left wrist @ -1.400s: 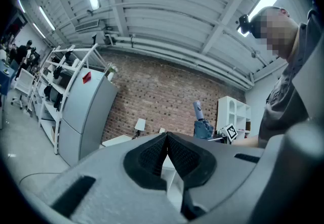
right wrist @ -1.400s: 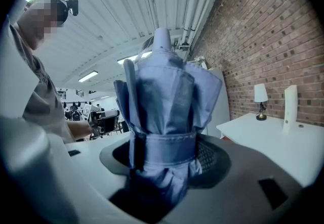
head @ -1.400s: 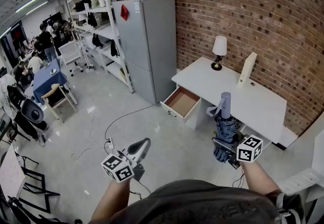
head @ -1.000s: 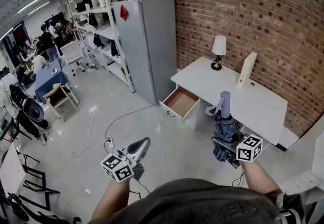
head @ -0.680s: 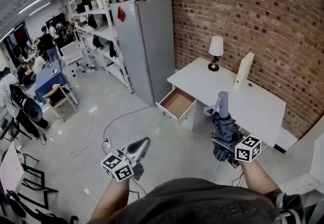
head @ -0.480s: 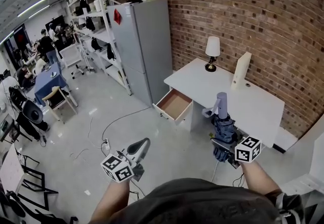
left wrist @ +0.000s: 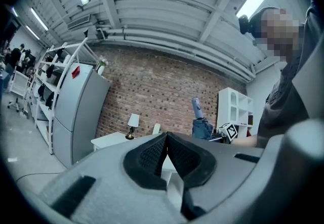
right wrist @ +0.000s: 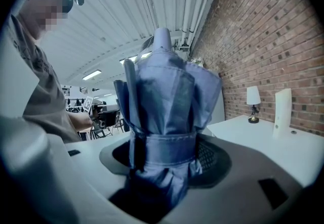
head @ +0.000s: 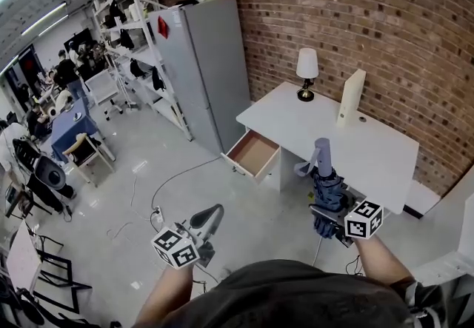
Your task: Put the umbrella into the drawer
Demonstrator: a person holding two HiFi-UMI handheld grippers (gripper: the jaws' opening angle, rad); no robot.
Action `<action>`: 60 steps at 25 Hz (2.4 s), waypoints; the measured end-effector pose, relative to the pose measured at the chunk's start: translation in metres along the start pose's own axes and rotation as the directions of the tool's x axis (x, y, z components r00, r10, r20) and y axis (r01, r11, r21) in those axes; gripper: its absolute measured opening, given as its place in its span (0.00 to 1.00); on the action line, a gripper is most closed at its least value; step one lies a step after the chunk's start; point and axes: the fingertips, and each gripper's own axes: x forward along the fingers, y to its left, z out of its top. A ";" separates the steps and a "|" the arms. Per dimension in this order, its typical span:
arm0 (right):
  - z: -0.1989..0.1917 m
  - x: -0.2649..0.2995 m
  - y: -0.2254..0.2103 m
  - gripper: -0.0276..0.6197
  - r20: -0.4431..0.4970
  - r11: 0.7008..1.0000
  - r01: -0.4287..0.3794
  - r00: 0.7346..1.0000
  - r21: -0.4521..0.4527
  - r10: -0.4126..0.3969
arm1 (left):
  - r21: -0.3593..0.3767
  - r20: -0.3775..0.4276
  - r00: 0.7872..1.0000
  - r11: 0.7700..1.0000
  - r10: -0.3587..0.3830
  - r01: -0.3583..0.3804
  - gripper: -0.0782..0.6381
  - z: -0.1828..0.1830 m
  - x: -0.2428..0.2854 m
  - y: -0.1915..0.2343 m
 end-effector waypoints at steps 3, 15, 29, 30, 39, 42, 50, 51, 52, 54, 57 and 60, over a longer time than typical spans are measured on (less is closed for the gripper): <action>0.001 0.013 -0.006 0.45 -0.005 1.000 0.011 1.000 0.000 -0.011 | -0.017 0.008 1.000 1.000 -0.011 0.011 0.11 0.000 0.006 0.018; 0.033 0.146 -0.034 0.45 0.012 0.991 0.130 0.991 0.014 -0.130 | -0.049 0.010 0.991 0.990 -0.132 0.132 0.11 0.021 0.026 0.189; 0.095 0.357 -0.078 0.45 0.047 0.975 0.207 0.976 0.077 -0.211 | -0.024 -0.020 0.982 0.982 -0.187 0.187 0.11 0.084 0.034 0.424; 0.097 0.365 -0.082 0.45 0.045 0.975 0.209 0.976 0.078 -0.213 | -0.029 -0.021 0.983 0.983 -0.184 0.184 0.11 0.084 0.034 0.435; 0.099 0.414 -0.133 0.45 0.014 0.978 0.187 0.982 0.092 -0.189 | -0.081 -0.023 0.987 0.984 -0.158 0.156 0.11 0.081 0.066 0.489; 0.096 0.426 -0.165 0.45 0.015 0.981 0.157 0.987 0.112 -0.159 | -0.085 -0.042 0.989 0.987 -0.139 0.135 0.11 0.075 0.093 0.498; 0.095 0.480 -0.267 0.45 -0.031 0.996 -0.011 0.999 0.093 0.014 | -0.060 -0.101 0.995 0.998 0.006 -0.012 0.11 0.070 0.172 0.530; 0.095 0.489 -0.276 0.45 -0.036 0.995 -0.036 0.999 0.091 0.039 | -0.062 -0.101 0.995 0.998 0.024 -0.031 0.11 0.070 0.180 0.534; 0.095 0.498 -0.285 0.45 -0.042 0.994 -0.054 0.997 0.093 0.058 | -0.070 -0.100 0.994 0.997 0.039 -0.046 0.11 0.070 0.186 0.539; 0.091 0.514 -0.295 0.45 -0.055 0.992 -0.073 0.995 0.107 0.079 | -0.086 -0.103 0.993 0.994 0.052 -0.061 0.11 0.068 0.194 0.547; 0.085 0.534 -0.297 0.45 -0.072 0.989 -0.079 0.994 0.122 0.088 | -0.078 -0.111 0.992 0.995 0.054 -0.063 0.11 0.068 0.195 0.568; 0.080 0.554 -0.291 0.45 -0.097 0.991 -0.045 0.994 0.124 0.057 | -0.068 -0.089 0.995 0.997 0.039 -0.045 0.11 0.075 0.192 0.597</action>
